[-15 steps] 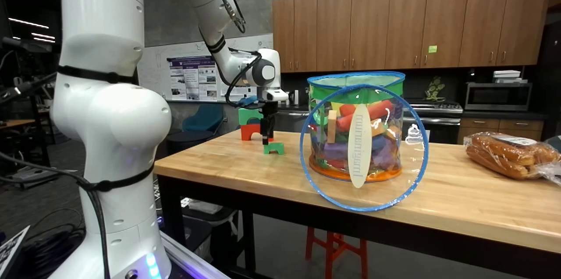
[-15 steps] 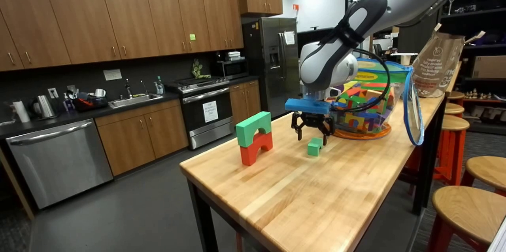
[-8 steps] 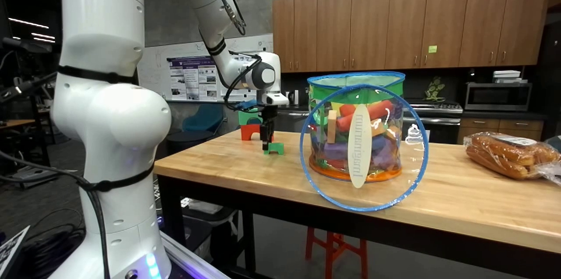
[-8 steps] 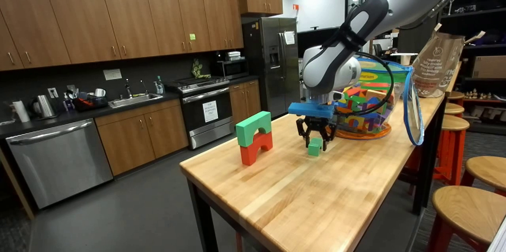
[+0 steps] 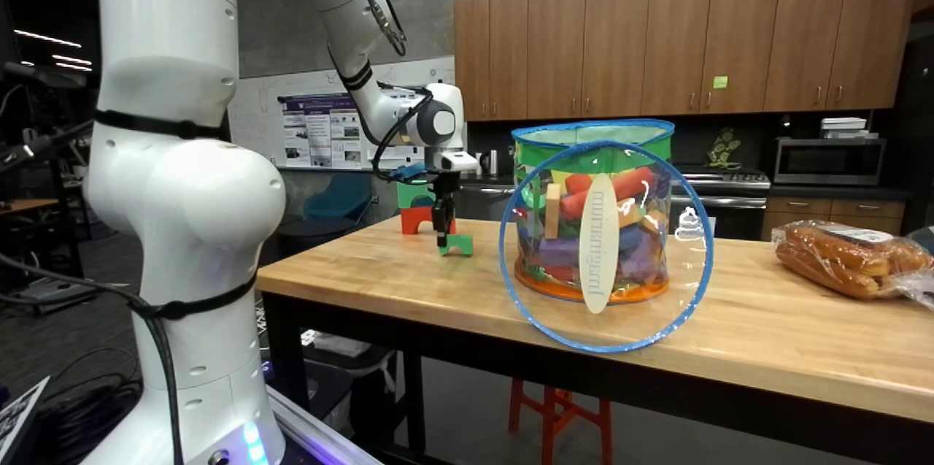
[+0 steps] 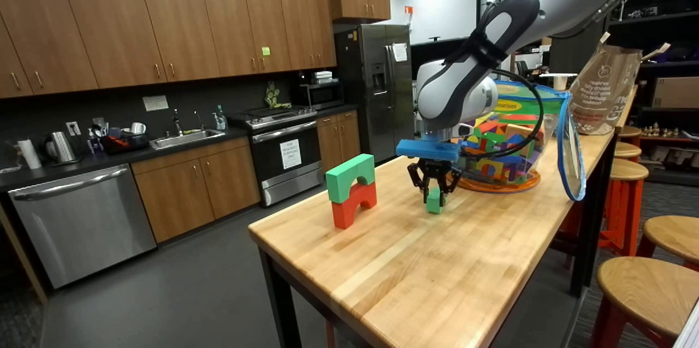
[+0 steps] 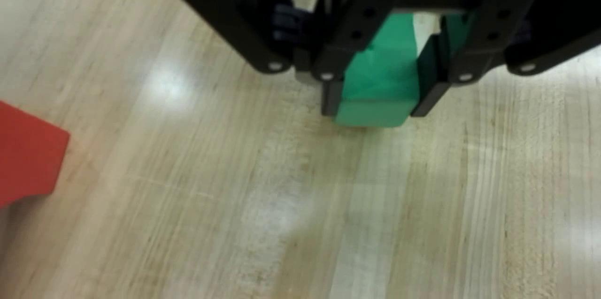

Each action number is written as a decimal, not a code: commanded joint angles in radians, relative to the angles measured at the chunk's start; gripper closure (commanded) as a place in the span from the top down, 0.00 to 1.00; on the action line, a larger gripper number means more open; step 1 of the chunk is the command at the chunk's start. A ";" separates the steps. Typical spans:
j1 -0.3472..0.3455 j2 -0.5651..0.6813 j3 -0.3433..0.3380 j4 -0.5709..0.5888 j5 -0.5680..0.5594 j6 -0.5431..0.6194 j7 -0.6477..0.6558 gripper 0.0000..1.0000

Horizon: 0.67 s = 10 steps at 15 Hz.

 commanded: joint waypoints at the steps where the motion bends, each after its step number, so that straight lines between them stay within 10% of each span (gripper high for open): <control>1: 0.015 -0.062 0.012 -0.007 -0.041 -0.024 0.035 0.15; 10: 0.029 -0.144 0.066 0.039 -0.067 -0.095 0.058 0.15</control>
